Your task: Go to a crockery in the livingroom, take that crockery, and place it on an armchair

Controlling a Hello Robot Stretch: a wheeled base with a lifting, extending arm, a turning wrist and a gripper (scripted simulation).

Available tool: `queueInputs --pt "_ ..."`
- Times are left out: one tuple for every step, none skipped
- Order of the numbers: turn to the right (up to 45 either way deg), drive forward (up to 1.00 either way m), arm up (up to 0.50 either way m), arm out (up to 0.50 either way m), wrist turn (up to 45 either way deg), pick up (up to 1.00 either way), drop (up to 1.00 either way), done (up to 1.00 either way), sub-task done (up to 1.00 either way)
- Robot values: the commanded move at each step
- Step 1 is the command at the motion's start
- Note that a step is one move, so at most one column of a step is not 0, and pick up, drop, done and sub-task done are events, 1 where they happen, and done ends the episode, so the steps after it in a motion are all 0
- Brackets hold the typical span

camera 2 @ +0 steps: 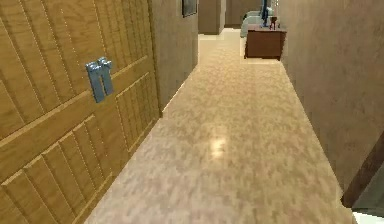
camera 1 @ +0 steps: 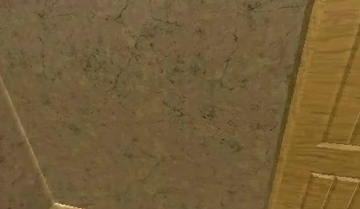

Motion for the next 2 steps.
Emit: queueInputs --pt "0.0 0.3 0.0 0.0 0.0 0.0 0.0 0.0 0.0" --pt "45.0 0.0 0.0 0.0 0.0 0.0 0.0 0.0 0.0"
